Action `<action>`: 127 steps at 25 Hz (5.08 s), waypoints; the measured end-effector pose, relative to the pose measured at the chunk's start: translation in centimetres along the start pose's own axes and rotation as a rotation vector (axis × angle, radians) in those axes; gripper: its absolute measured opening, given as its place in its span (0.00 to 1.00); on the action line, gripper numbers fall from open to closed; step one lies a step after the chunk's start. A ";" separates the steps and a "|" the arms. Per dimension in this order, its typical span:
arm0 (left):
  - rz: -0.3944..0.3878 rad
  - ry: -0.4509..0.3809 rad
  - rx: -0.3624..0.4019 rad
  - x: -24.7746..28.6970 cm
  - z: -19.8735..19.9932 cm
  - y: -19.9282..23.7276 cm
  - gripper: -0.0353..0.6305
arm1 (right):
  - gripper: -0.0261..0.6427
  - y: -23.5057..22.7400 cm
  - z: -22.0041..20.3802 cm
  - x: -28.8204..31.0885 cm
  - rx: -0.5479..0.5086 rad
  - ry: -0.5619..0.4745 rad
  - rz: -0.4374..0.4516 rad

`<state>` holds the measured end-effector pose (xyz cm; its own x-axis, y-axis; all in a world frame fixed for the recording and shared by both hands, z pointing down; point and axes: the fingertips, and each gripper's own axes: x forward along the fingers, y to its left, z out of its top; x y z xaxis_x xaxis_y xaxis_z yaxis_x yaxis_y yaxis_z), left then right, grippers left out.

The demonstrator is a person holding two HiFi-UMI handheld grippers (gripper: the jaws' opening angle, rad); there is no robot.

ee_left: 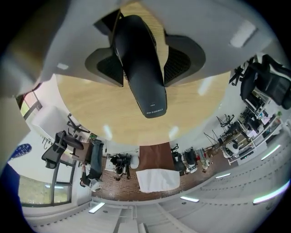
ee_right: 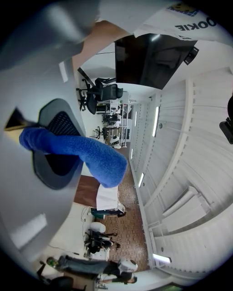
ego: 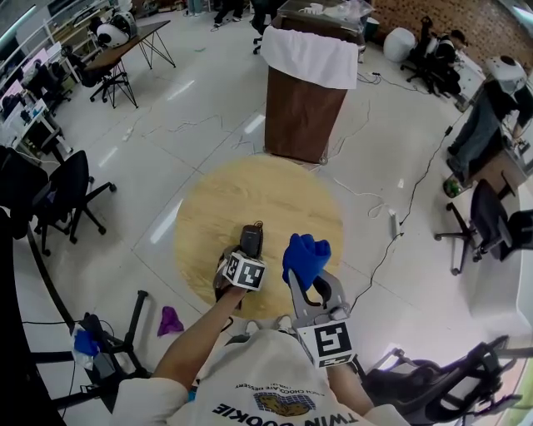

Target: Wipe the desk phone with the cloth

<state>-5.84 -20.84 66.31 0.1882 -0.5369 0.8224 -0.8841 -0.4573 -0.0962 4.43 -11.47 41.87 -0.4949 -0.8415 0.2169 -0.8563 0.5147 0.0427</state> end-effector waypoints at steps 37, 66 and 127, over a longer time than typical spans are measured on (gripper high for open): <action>-0.036 0.088 -0.102 2.2 -1.0 0.7 0.44 | 0.13 -2.3 -0.8 0.1 0.042 0.015 0.012; -0.657 -0.419 -0.430 -14.1 8.7 -6.0 0.44 | 0.13 -2.1 5.6 0.3 -0.017 -0.132 0.022; -0.913 -0.736 -0.740 -22.5 15.6 0.7 0.44 | 0.13 3.0 7.2 -2.6 0.023 -0.238 0.083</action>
<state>-4.07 -20.14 39.02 0.7917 -0.6067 -0.0714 -0.3025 -0.4909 0.8170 2.11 -8.97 34.47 -0.5821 -0.8129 -0.0174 -0.8131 0.5820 0.0120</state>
